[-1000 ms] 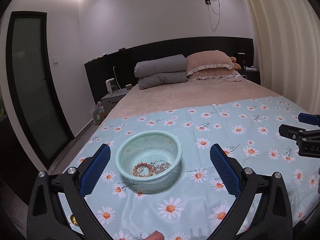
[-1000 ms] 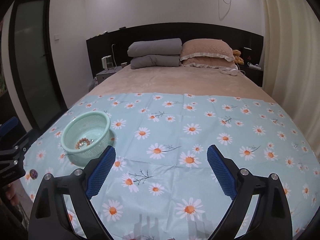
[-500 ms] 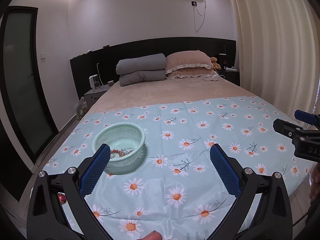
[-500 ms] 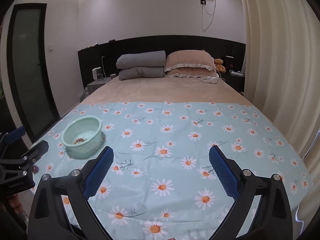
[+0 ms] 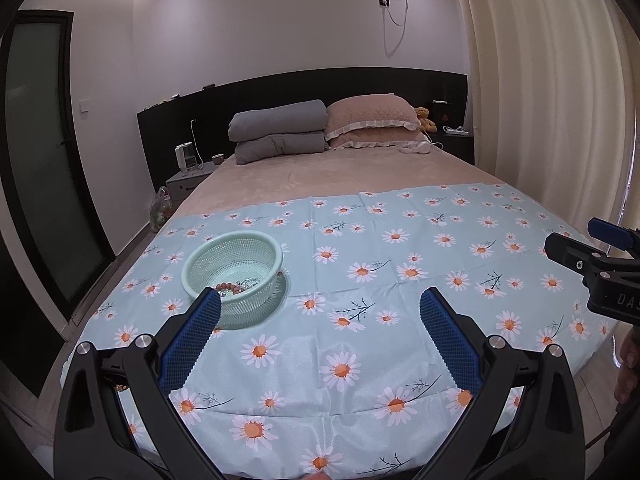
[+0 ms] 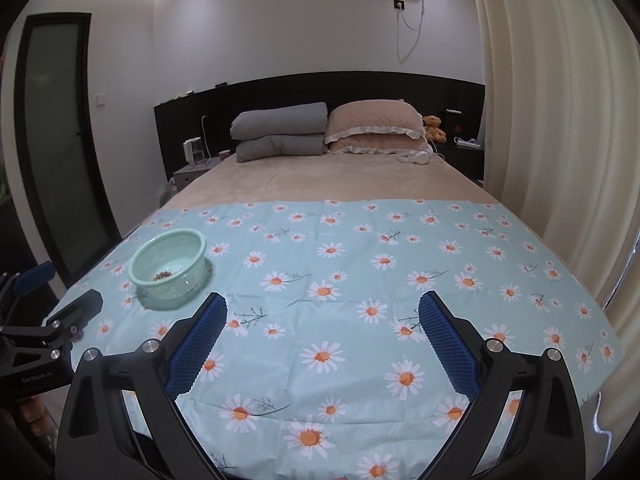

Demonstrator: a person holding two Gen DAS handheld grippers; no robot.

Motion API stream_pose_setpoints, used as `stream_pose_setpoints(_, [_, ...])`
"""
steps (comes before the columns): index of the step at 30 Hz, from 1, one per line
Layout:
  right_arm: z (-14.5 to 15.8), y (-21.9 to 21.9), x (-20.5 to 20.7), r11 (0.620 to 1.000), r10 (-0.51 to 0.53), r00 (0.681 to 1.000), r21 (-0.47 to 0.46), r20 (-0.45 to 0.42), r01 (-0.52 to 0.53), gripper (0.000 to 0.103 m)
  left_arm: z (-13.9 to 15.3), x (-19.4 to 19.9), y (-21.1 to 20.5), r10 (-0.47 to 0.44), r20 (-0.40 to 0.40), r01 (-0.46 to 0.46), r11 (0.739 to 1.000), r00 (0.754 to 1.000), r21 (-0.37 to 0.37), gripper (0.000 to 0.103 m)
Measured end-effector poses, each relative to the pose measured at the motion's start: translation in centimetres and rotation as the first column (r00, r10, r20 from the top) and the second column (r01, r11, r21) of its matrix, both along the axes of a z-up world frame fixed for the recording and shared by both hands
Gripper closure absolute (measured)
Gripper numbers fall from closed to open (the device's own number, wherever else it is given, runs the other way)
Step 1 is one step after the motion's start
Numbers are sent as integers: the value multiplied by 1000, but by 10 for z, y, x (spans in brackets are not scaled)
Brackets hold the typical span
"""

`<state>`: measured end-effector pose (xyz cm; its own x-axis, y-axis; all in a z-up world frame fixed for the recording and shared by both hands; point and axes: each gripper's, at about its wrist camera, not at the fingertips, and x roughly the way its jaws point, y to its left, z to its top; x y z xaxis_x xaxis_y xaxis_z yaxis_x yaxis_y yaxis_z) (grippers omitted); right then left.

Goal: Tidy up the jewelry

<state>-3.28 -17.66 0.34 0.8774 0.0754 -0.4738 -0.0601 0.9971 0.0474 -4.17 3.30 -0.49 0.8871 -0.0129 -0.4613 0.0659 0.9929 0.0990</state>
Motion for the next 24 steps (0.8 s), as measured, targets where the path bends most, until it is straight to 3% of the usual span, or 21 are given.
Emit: stream_pose_setpoints(24, [-4,-1,-7,1000,-1,1000,-4,-14,1,10,-1,-5,-2,-9,-21,9,1000,1000,3,5])
